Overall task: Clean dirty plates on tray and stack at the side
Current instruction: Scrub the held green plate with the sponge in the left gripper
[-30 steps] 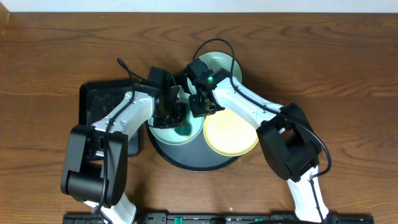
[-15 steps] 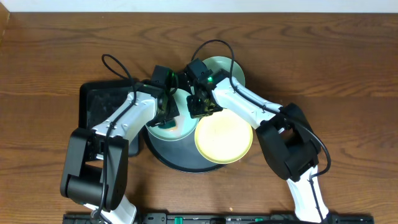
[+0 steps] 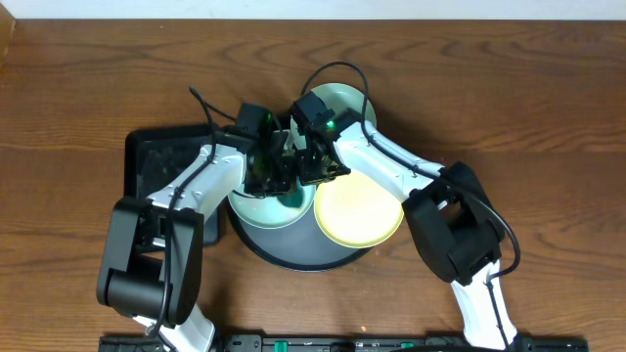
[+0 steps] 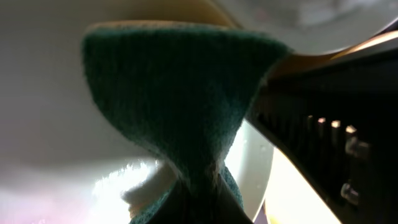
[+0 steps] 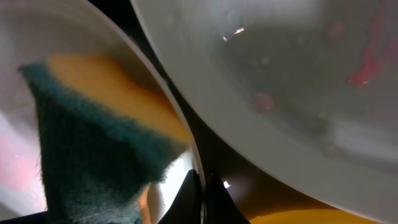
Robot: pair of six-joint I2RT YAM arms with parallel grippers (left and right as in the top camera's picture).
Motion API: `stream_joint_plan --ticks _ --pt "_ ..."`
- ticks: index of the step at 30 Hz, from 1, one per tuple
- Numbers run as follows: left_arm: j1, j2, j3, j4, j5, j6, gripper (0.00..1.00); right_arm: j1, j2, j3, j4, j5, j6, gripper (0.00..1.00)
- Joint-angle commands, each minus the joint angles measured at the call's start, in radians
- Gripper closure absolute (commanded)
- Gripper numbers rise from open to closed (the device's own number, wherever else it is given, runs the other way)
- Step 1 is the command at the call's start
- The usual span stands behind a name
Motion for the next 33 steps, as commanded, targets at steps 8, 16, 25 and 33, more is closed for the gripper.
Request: stream_joint_plan --ticks 8,16,25,33 --pt "-0.004 0.014 -0.01 0.02 -0.598 -0.43 0.93 0.012 0.033 0.002 -0.011 -0.011 -0.018 0.99" --pt "-0.008 0.014 -0.01 -0.098 -0.728 -0.542 0.93 0.012 0.033 0.002 -0.015 0.003 -0.018 0.99" --pt "-0.01 0.014 -0.01 -0.155 -0.174 -0.166 0.93 0.012 0.033 0.002 -0.019 0.003 -0.018 0.99" --pt "-0.01 0.014 -0.01 -0.138 0.106 0.087 0.93 0.012 0.033 0.002 -0.019 0.003 -0.018 0.99"
